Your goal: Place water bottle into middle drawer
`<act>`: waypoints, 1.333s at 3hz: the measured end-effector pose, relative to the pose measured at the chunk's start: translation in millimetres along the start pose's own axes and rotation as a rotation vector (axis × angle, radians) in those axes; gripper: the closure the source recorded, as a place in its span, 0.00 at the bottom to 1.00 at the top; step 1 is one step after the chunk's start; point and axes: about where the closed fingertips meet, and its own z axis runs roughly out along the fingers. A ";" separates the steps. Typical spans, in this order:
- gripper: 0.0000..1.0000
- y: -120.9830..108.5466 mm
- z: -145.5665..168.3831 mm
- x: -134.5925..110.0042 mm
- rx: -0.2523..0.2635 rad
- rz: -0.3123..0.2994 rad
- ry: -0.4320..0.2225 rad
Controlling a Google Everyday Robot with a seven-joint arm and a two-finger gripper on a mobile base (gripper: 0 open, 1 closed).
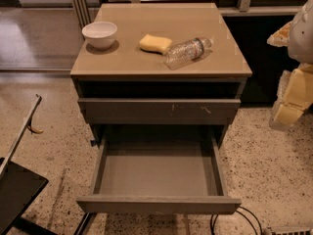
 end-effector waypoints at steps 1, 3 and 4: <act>0.00 0.0 -0.1 -0.1 0.000 0.000 0.000; 0.00 -26.7 2.3 -26.9 0.044 -0.089 -0.063; 0.00 -70.4 24.0 -49.0 0.024 -0.142 -0.103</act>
Offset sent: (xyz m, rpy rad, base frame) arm 0.0002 0.0201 0.0125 -0.0143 -0.0437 0.0703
